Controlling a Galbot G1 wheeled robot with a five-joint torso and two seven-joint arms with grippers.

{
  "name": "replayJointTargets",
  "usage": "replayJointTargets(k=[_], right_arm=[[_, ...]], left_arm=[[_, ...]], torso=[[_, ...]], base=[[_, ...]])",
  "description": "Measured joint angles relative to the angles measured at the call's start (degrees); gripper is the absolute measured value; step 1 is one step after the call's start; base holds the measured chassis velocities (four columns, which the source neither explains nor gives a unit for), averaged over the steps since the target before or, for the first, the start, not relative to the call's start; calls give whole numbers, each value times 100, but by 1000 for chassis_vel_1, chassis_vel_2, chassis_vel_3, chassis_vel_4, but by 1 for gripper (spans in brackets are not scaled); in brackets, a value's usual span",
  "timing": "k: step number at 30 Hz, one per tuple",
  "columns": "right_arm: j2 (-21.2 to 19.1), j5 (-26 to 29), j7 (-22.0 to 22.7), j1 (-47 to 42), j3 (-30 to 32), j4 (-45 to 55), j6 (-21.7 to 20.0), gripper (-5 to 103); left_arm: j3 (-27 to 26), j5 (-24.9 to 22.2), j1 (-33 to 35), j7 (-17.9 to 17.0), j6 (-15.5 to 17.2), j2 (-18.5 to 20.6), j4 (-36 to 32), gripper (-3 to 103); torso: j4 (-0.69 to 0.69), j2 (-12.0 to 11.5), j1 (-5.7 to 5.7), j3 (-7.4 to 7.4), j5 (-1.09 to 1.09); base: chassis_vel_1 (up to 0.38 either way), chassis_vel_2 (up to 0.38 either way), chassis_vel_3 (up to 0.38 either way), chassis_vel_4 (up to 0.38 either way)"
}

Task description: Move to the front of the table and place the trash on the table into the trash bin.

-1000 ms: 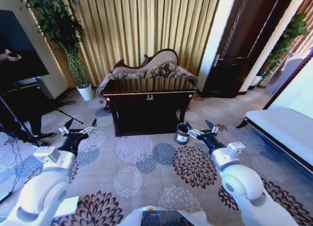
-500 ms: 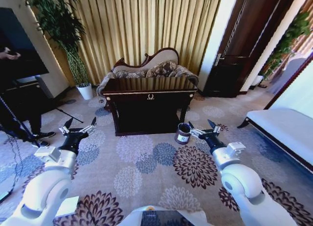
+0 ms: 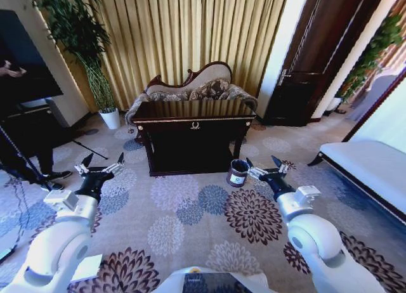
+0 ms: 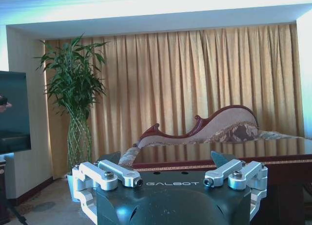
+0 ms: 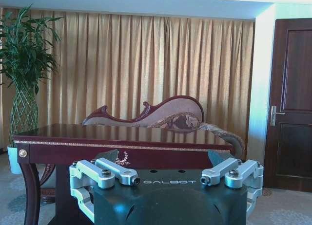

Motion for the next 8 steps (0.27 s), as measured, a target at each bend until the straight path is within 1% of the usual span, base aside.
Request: replayJointTargets(k=[8], right_arm=[[0, 0, 2, 1, -3, 4, 0, 100]], left_arm=[[-3, 1, 1, 1, 2, 1, -3, 100]], torso=[[0, 0, 0, 0, 0]], base=[[0, 0, 0, 0]])
